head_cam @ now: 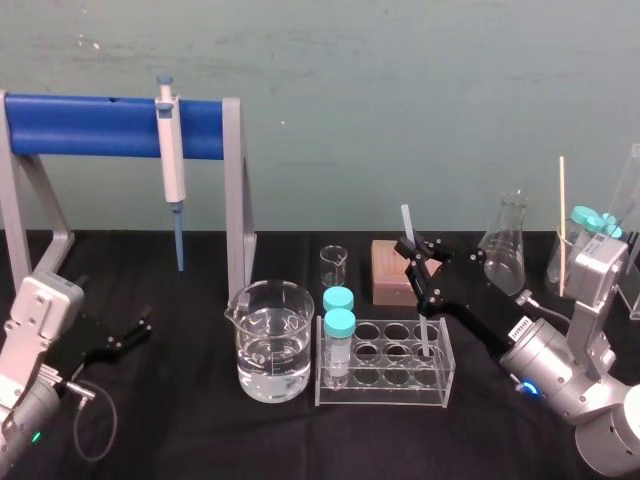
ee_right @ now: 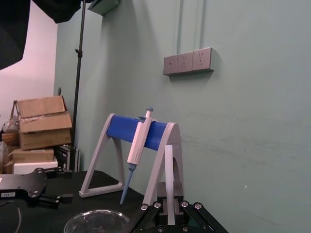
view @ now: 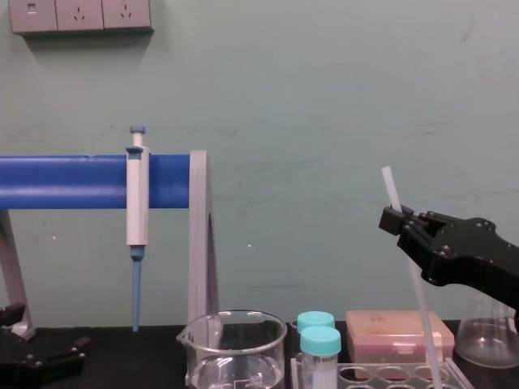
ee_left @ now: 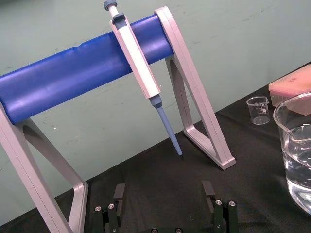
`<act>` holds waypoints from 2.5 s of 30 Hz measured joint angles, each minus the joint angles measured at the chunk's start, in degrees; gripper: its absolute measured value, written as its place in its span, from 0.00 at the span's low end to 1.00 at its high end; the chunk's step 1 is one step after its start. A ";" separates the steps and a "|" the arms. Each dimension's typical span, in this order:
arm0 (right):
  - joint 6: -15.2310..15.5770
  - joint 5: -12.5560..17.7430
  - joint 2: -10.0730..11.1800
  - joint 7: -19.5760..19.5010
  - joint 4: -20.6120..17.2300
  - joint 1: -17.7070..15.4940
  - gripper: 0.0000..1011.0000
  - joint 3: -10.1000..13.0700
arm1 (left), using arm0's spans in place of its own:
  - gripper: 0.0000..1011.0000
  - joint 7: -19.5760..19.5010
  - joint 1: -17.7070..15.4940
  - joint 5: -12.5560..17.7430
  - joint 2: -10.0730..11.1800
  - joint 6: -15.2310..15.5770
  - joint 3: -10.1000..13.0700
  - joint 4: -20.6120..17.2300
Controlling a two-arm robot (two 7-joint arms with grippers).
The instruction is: Pick up the stirring rod with one hand, then place it down.
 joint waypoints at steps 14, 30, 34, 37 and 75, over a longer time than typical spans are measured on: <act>1.46 0.71 0.18 -0.13 2.36 0.38 0.07 -0.42 | 0.99 0.00 0.00 0.00 0.00 0.00 0.00 0.00; 1.96 0.80 -0.34 0.65 6.47 2.01 0.07 -1.17 | 0.99 0.00 0.00 0.00 0.00 0.00 0.00 0.00; 2.22 1.25 -0.70 1.13 7.84 2.50 0.07 -1.30 | 0.99 0.00 0.00 0.00 0.00 0.00 0.00 0.00; 2.34 1.54 -0.90 1.35 8.59 2.74 0.07 -1.32 | 0.99 0.00 0.00 0.00 0.00 0.00 0.00 0.00; 3.29 1.58 -1.18 1.05 9.72 3.17 0.10 -1.44 | 0.99 0.00 0.00 0.00 0.00 0.00 0.00 0.00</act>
